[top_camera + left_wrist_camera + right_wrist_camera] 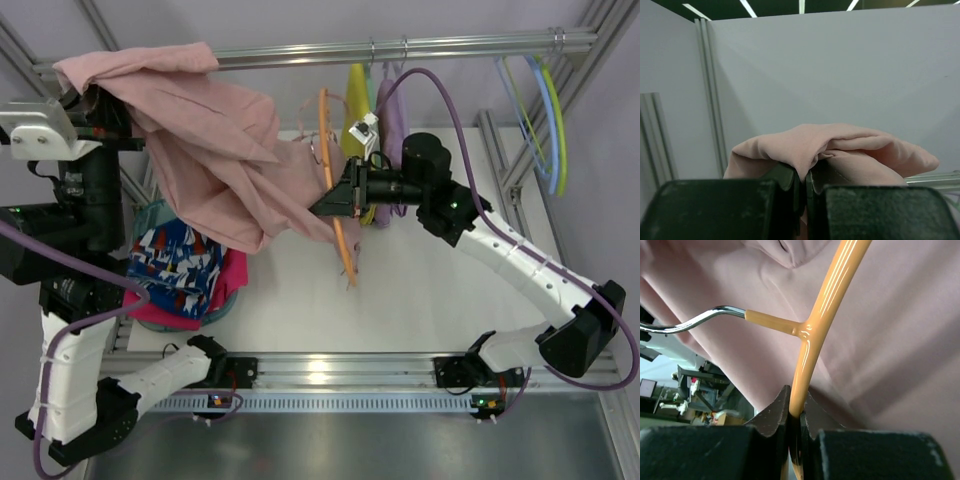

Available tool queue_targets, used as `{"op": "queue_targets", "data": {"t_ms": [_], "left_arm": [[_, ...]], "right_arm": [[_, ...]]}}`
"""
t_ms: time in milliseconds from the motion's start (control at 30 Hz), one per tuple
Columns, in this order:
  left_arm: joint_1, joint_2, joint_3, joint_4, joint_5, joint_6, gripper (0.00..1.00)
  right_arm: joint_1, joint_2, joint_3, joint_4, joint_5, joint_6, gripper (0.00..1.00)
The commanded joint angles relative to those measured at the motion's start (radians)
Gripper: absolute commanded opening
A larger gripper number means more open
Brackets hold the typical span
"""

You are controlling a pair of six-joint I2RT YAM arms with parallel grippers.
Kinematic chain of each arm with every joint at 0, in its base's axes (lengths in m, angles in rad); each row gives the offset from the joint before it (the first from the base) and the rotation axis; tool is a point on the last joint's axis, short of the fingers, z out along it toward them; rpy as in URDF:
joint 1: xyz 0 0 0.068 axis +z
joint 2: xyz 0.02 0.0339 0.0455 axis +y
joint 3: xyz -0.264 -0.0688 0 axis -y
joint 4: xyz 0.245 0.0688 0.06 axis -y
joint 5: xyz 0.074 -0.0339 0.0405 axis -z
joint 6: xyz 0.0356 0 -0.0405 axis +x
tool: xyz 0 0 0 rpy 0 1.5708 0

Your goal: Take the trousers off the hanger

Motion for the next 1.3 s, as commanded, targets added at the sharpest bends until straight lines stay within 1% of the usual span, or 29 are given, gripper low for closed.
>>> {"op": "queue_targets", "data": {"t_ms": [0, 33, 67, 100, 133, 167, 200, 233, 267, 300, 333, 400, 433, 500, 533, 600, 633, 667, 700, 767, 833, 900, 967, 1033, 1067, 1133, 1167, 1200, 1267], "left_arm": [[0.004, -0.024, -0.049, 0.109, -0.092, 0.169, 0.00], [0.004, -0.022, -0.048, 0.115, -0.113, 0.194, 0.00], [0.004, -0.012, -0.039, 0.085, -0.138, 0.217, 0.00], [0.004, -0.013, -0.031, 0.060, -0.132, 0.226, 0.00], [0.004, -0.021, -0.046, 0.036, -0.105, 0.211, 0.00], [0.004, -0.044, -0.060, -0.050, -0.068, 0.206, 0.00], [0.004, -0.057, -0.084, -0.069, -0.008, 0.199, 0.00], [0.006, -0.074, -0.142, -0.090, 0.017, 0.194, 0.00], [0.006, -0.103, -0.169, -0.122, 0.052, 0.187, 0.00], [0.004, -0.125, -0.199, -0.164, 0.152, 0.187, 0.00], [0.004, -0.152, -0.288, -0.170, 0.208, 0.188, 0.00], [0.004, -0.220, -0.365, -0.208, 0.319, 0.197, 0.00], [0.006, -0.238, -0.420, -0.221, 0.410, 0.176, 0.00], [0.006, -0.262, -0.457, -0.253, 0.474, 0.107, 0.00], [0.004, -0.266, -0.492, -0.257, 0.538, 0.069, 0.00], [0.006, -0.265, -0.517, -0.262, 0.622, -0.008, 0.00], [0.006, -0.260, -0.538, -0.262, 0.661, -0.030, 0.00], [0.004, -0.245, -0.548, -0.262, 0.740, -0.045, 0.00], [0.004, -0.237, -0.560, -0.261, 0.768, -0.072, 0.00], [0.006, -0.208, -0.586, -0.261, 0.829, -0.082, 0.00], [0.004, -0.188, -0.594, -0.261, 0.848, -0.100, 0.00], [0.006, -0.153, -0.591, -0.261, 0.906, -0.114, 0.00], [0.003, -0.124, -0.585, -0.258, 0.932, -0.137, 0.00], [-0.012, -0.107, -0.595, -0.256, 0.890, -0.175, 0.00], [-0.040, -0.099, -0.603, -0.251, 0.874, -0.188, 0.00], [-0.051, -0.116, -0.653, -0.190, 0.916, -0.234, 0.00], [-0.052, -0.125, -0.675, -0.140, 0.911, -0.278, 0.00], [-0.052, -0.139, -0.703, -0.092, 0.902, -0.380, 0.00], [-0.052, -0.173, -0.762, 0.049, 0.882, -0.468, 0.01]], "right_arm": [[0.007, -0.016, 0.097, 0.076, -0.001, -0.050, 0.00], [0.007, -0.018, 0.105, 0.064, 0.002, -0.059, 0.00], [0.007, -0.018, 0.111, 0.062, 0.004, -0.061, 0.00], [0.007, -0.018, 0.128, 0.057, 0.004, -0.064, 0.00], [0.008, -0.018, 0.139, 0.051, 0.001, -0.067, 0.00], [0.010, -0.016, 0.148, 0.051, 0.001, -0.068, 0.00], [0.011, -0.012, 0.166, 0.053, 0.001, -0.071, 0.00], [0.013, -0.007, 0.176, 0.053, 0.001, -0.073, 0.00], [0.017, -0.006, 0.183, 0.053, 0.001, -0.073, 0.00], [0.019, -0.003, 0.200, 0.054, 0.001, -0.072, 0.00], [0.022, 0.000, 0.208, 0.056, 0.001, -0.075, 0.00], [0.027, 0.003, 0.232, 0.051, 0.002, -0.076, 0.00], [0.028, 0.005, 0.242, 0.047, 0.002, -0.076, 0.00], [0.034, 0.011, 0.266, 0.034, 0.002, -0.076, 0.00], [0.036, 0.014, 0.272, 0.034, -0.001, -0.075, 0.00], [0.047, 0.022, 0.288, 0.034, 0.001, -0.073, 0.00], [0.051, 0.025, 0.291, 0.036, -0.001, -0.065, 0.00], [0.060, 0.031, 0.300, 0.041, 0.001, -0.061, 0.00], [0.065, 0.037, 0.303, 0.044, 0.001, -0.059, 0.00], [0.083, 0.045, 0.312, 0.044, 0.001, -0.056, 0.00], [0.094, 0.053, 0.318, 0.047, 0.004, -0.050, 0.00], [0.106, 0.060, 0.321, 0.054, 0.005, -0.041, 0.00], [0.117, 0.069, 0.327, 0.068, 0.008, -0.026, 0.00], [0.122, 0.085, 0.346, 0.079, 0.010, -0.013, 0.00], [0.126, 0.092, 0.354, 0.090, 0.008, -0.009, 0.00], [0.134, 0.108, 0.369, 0.105, 0.001, 0.005, 0.00], [0.137, 0.112, 0.373, 0.116, -0.001, 0.010, 0.00], [0.139, 0.117, 0.380, 0.116, -0.001, 0.014, 0.00], [0.142, 0.118, 0.386, 0.116, -0.004, 0.016, 0.00]]}}
